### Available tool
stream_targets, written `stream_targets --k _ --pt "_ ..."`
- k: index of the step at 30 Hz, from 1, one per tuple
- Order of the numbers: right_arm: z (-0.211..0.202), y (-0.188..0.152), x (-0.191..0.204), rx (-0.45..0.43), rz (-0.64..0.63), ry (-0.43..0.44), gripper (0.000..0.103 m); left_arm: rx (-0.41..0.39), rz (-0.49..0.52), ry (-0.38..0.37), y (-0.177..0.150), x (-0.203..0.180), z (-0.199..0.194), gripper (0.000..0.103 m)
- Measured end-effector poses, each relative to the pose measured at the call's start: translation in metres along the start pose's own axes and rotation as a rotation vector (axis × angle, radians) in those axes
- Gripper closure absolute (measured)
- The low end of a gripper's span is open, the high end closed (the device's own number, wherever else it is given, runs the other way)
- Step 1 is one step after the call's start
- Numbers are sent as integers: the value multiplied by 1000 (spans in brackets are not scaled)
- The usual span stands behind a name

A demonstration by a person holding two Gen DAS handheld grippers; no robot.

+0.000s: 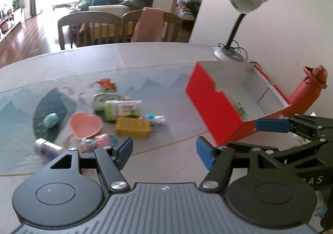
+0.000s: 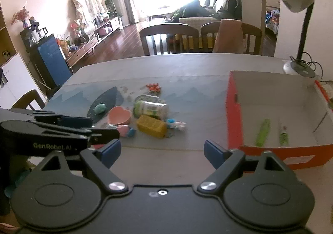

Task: Organize rigid objects
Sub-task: 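Withdraw both open tools from the box back toward the mat, then grasp the glass jar with the left tool while the right tool grasps the pink binder clip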

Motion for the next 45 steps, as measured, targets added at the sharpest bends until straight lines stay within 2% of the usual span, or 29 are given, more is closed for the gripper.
stream_targets --k 2,6,11,16,17,19,24,30,33,37,40,45 --pt "5 -3 8 2 -3 -4 17 -6 -12 18 -1 15 -4 34" --pt "17 -9 25 3 -12 -10 16 -27 -15 55 -6 45 -12 21" --pt "34 -16 39 15 -30 -9 16 -31 -42 100 -16 90 -17 17" --pt "57 -23 47 43 -33 -18 16 -20 -21 167 -26 129 -13 16" --pt "61 -25 49 48 -30 -15 16 -26 -22 172 -27 135 -12 14" --pt "67 -28 56 55 -36 -1 16 -42 -32 184 -30 148 -10 1" --pt "85 -44 86 84 -94 77 16 -64 -87 235 -37 181 0 0" --pt "111 -65 118 136 -153 142 16 -17 -173 235 -51 204 25 0" --pt "123 -70 127 143 -178 167 17 -14 -175 233 -56 209 35 0" --pt "140 -78 137 159 -208 188 19 11 -206 185 -62 215 46 0" --pt "150 -83 143 166 -235 200 21 6 -175 180 -62 220 50 0" --pt "163 -89 146 173 -253 201 25 -2 -127 125 -64 217 60 0"
Point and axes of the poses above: each gripper's, at about its wrist camera, not at the fingertips, and z roughly the way its jaws point, x to its left, y to its top, the point moved 9 cm from there along z, roughly the way its jaws point, and after that the axes turned 14 degrees about -x, right-handed, at the moved point
